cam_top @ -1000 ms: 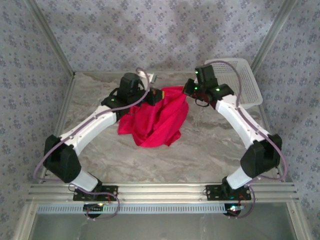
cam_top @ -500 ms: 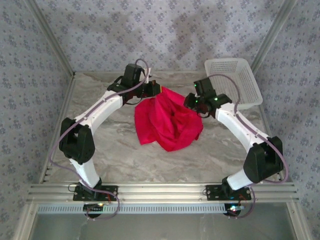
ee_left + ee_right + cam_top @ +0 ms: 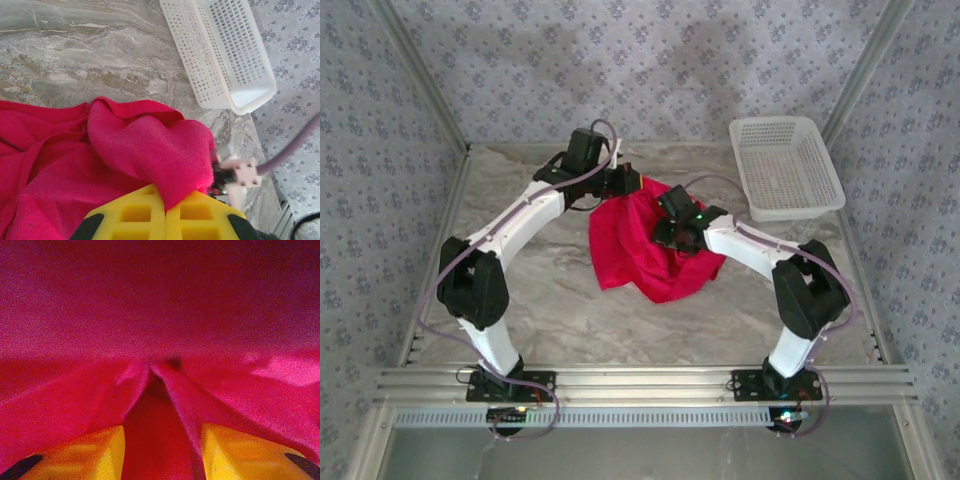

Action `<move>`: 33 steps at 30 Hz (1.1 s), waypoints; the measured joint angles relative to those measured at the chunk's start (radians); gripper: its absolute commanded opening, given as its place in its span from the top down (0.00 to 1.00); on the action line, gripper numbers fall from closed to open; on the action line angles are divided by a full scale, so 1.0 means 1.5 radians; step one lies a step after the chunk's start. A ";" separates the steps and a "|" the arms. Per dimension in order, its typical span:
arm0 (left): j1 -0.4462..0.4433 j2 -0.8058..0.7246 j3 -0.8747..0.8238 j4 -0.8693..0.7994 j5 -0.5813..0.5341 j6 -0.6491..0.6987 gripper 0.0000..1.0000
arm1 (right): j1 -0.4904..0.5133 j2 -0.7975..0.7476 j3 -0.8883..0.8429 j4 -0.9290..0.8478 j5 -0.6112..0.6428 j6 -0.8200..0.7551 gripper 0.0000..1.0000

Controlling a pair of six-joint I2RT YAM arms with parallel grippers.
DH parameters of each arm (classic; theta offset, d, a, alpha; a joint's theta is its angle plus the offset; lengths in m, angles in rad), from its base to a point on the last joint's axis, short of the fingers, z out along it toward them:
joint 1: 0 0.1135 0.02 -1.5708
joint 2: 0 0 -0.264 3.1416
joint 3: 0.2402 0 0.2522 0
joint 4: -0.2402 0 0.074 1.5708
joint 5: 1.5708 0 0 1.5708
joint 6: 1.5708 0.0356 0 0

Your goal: Fold the inside-out t-shirt

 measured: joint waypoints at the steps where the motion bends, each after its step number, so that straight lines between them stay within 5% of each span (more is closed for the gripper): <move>1: 0.000 -0.003 0.000 -0.002 0.000 0.000 1.00 | 0.000 0.004 0.002 0.000 0.005 0.000 0.54; 13: 0.007 -0.033 0.000 -0.012 0.000 0.000 1.00 | -0.001 0.119 0.070 -0.002 0.049 -0.009 0.46; 15: 0.007 -0.033 0.000 -0.012 0.000 0.000 1.00 | -0.002 0.158 0.091 -0.004 0.052 -0.010 0.61; 18: 0.009 -0.033 0.000 -0.012 0.000 0.000 1.00 | -0.002 0.187 0.112 -0.014 0.057 -0.020 0.99; 21: 0.022 -0.033 0.000 -0.012 0.001 0.001 1.00 | -0.002 0.180 0.141 -0.048 0.056 -0.046 1.00; 25: 0.080 -0.033 -0.002 -0.010 0.006 0.002 1.00 | -0.001 0.090 0.160 -0.085 0.030 -0.094 1.00; 33: 0.253 0.018 -0.063 0.042 0.019 -0.018 1.00 | -0.066 -0.271 0.154 -0.070 -0.139 -0.131 1.00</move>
